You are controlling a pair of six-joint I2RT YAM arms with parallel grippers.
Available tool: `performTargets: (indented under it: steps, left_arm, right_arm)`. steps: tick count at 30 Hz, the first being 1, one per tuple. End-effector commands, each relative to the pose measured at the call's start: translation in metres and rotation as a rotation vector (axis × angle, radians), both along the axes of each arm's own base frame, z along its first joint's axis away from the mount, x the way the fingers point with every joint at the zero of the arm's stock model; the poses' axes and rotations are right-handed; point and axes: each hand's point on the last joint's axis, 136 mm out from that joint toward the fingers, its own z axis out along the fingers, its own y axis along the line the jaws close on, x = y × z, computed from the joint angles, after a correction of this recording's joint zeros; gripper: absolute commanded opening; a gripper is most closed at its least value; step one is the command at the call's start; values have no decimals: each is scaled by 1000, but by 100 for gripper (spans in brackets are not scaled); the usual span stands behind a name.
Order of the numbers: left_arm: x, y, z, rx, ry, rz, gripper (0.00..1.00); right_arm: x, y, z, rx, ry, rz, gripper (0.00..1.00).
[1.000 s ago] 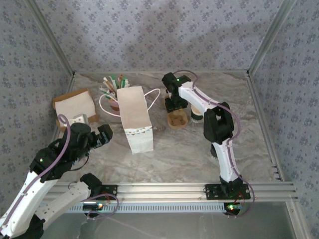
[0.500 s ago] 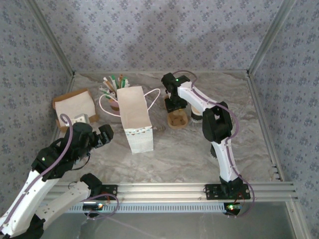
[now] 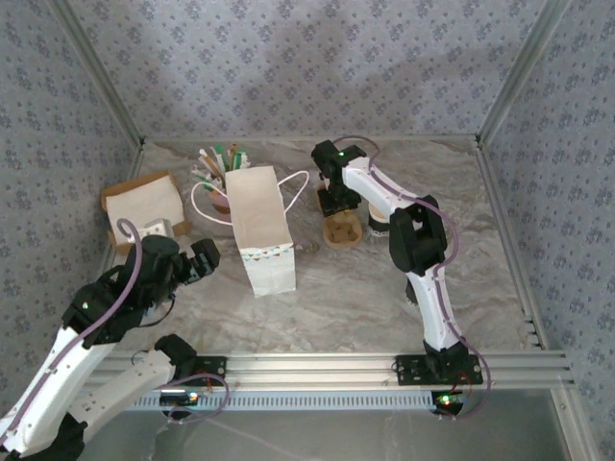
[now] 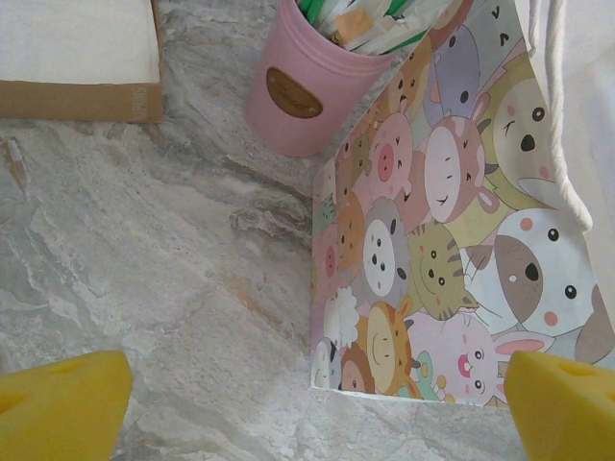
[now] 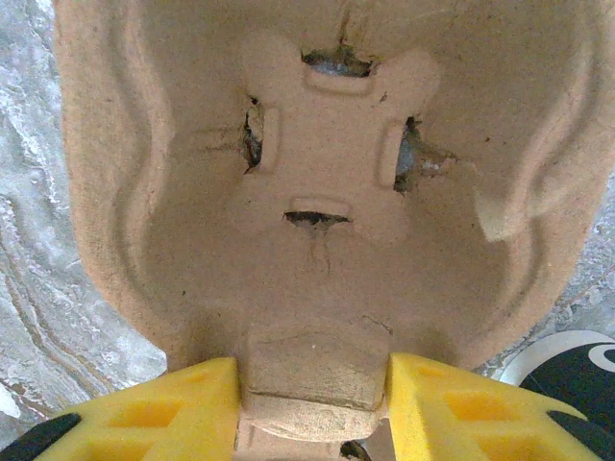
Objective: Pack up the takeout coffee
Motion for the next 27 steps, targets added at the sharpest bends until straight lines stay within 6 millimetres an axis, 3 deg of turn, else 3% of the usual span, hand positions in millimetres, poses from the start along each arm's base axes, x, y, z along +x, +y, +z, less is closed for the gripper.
performTargets:
  steps: [1, 27]
  left_arm:
    - [4, -1, 2, 9, -18, 1, 100]
    - [9, -6, 1, 8, -15, -9, 99]
  right_arm:
    - [-1, -2, -4, -9, 28, -2, 44]
    - [-8, -3, 28, 31, -3, -16, 39]
